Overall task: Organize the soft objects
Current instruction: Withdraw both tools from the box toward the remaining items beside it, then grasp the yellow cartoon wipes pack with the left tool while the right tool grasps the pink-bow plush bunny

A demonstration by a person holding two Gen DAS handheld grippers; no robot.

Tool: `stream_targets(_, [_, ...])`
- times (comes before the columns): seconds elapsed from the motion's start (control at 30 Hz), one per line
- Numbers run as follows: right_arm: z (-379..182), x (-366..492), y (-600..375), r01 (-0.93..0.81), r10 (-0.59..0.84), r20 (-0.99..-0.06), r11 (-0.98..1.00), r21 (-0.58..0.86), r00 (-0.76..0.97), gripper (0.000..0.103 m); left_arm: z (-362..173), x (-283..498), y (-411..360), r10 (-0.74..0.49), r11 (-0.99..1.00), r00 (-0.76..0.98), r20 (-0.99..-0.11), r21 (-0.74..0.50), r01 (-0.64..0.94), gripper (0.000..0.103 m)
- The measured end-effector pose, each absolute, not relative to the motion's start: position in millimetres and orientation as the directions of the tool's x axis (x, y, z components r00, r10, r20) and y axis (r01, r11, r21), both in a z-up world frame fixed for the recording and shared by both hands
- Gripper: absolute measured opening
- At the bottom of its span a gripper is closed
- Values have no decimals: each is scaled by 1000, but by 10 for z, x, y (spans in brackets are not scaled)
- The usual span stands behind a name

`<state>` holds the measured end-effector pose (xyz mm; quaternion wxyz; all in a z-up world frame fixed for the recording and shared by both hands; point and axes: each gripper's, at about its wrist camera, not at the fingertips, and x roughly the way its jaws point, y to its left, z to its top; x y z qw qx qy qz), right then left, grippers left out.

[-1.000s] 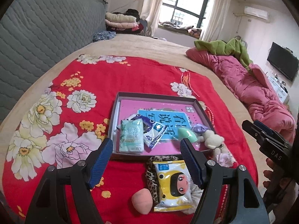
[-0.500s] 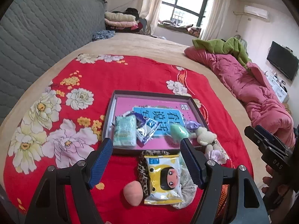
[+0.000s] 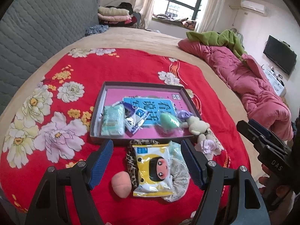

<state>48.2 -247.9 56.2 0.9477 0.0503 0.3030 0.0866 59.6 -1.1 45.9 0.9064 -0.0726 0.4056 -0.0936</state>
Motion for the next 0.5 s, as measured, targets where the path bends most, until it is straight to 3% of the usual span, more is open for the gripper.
stream_targets(0.5, [262, 375, -2465, -131, 193, -628, 981, 144, 754, 71, 163, 532, -194, -249, 968, 582, -774, -217, 126, 76])
